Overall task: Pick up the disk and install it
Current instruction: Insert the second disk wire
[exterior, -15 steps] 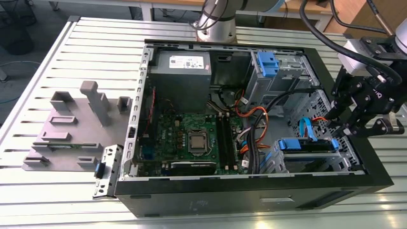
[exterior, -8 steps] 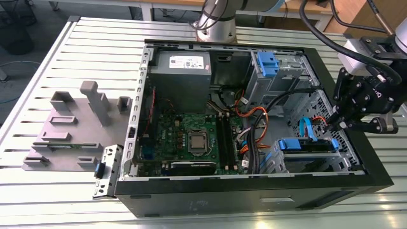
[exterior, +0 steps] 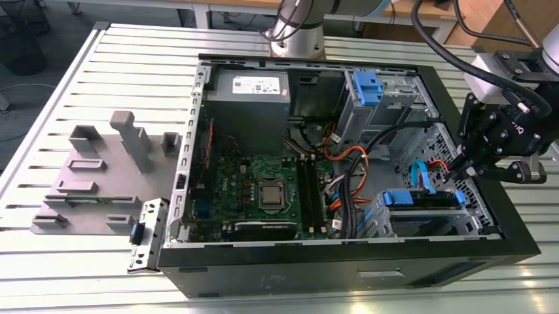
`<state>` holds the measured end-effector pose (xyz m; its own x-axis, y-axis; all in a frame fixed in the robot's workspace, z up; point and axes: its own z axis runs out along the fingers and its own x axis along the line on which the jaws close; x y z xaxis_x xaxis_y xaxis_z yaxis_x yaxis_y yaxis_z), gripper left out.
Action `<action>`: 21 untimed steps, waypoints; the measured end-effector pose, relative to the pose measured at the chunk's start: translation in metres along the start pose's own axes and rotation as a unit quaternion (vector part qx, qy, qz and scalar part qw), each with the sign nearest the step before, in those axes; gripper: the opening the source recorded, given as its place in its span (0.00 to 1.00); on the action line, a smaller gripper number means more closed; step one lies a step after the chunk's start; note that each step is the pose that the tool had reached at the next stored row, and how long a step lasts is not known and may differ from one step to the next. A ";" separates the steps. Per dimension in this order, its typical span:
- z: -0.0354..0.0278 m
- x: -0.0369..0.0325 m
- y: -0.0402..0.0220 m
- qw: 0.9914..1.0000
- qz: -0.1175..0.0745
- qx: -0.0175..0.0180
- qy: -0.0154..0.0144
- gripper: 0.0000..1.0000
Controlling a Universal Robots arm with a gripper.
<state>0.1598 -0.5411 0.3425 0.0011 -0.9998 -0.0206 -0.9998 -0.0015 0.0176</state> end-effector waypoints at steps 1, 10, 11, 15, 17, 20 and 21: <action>-0.0006 0.0000 0.0000 1.000 0.000 0.000 0.000 0.19; -0.0069 -0.0002 0.0023 1.000 0.000 0.003 0.000 0.19; -0.0069 -0.0002 0.0023 1.000 0.000 0.003 0.000 0.19; -0.0069 -0.0002 0.0024 1.000 0.000 0.003 0.000 0.19; -0.0069 -0.0002 0.0025 1.000 0.000 0.003 0.000 0.20; -0.0070 -0.0002 0.0025 1.000 0.000 0.003 0.000 0.32; -0.0070 -0.0002 0.0026 1.000 0.000 0.003 0.000 0.32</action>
<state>0.1573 -0.5410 0.3495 0.0013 -0.9998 -0.0206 -0.9999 -0.0016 0.0113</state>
